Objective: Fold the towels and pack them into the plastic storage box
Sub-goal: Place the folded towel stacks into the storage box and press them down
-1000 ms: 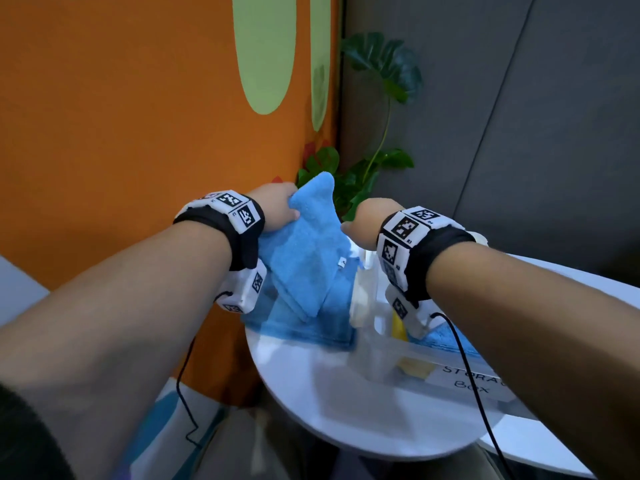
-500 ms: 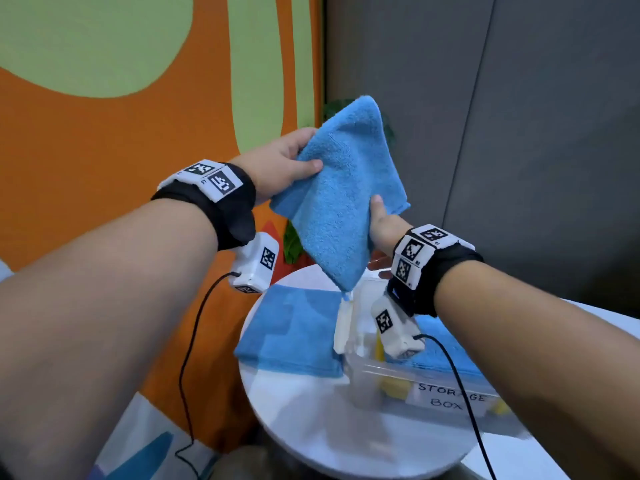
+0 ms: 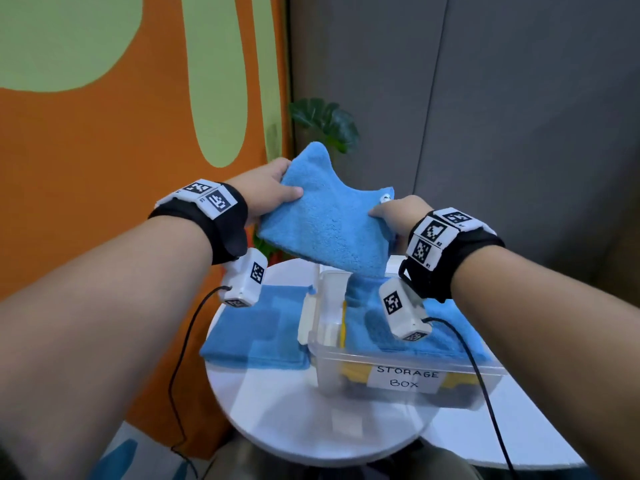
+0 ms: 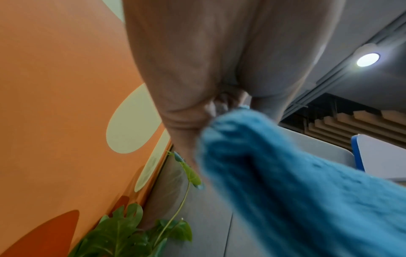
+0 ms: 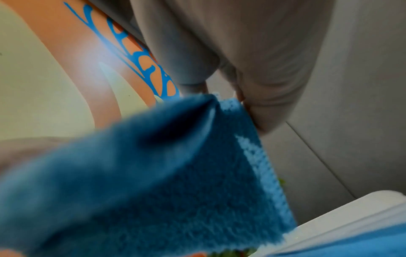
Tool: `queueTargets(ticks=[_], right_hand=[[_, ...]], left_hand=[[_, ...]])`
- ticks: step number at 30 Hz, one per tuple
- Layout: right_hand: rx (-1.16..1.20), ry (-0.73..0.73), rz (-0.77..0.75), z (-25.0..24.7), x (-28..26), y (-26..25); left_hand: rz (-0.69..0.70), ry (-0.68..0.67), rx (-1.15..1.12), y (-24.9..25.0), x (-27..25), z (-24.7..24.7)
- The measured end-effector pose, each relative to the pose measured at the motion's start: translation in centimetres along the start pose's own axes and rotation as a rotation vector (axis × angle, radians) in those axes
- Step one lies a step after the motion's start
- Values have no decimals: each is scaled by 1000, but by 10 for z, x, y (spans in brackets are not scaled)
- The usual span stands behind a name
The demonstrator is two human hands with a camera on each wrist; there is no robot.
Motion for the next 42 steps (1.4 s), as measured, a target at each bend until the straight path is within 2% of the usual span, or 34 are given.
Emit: queueTargets(ticks=[3,5,8,11,13,17,22,25,29,34,36,39,42], right_hand=[[-440,55,-1,-30,-1,7],[-716,53,-4,-43,5,16],[-924,21,-4,-59,15,32],[-954,33,23,-77,11,43],[-1012,9,54,-83,3,51],[-1034,-149,86,-74,-14,81],[-1129,-220,97,-63,-21,93],[-1158,-215,51,-56,-18,89],[-1190,-220,12,-57,-16,82],[-1323,-228,-80,-53,-19,85],[-1342,-249,-65,-52,-20,87],[-1500,-260,-40,-53,-13,84],[-1530,-238,-74,-56,6,73]], left_hand=[[-107,-69,172,-8,-3,31],[-155,-145,210,-13,-4,54],[-177,-235,203,-14,-5,86],[-173,-289,200,-10,-6,107],[-221,-371,267,-18,-11,124],[-370,-528,452,-51,-24,153],[-328,-592,606,-54,-27,172],[-291,-573,642,-52,-21,175],[-233,-450,673,-40,-7,163],[-228,-522,803,-44,-13,172],[-198,-547,869,-40,-17,177],[-159,-571,960,-31,-20,179],[-76,-500,1148,-15,-17,174]])
Point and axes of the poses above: each hand's wrist, its own x-axis towards the middle knuckle, its own z-axis out of the palm, y = z × x, the point moved 10 cm from there along x, towards the middle knuckle, and after that the axes turned 3 degrees about -z, right-handed, at the moved point
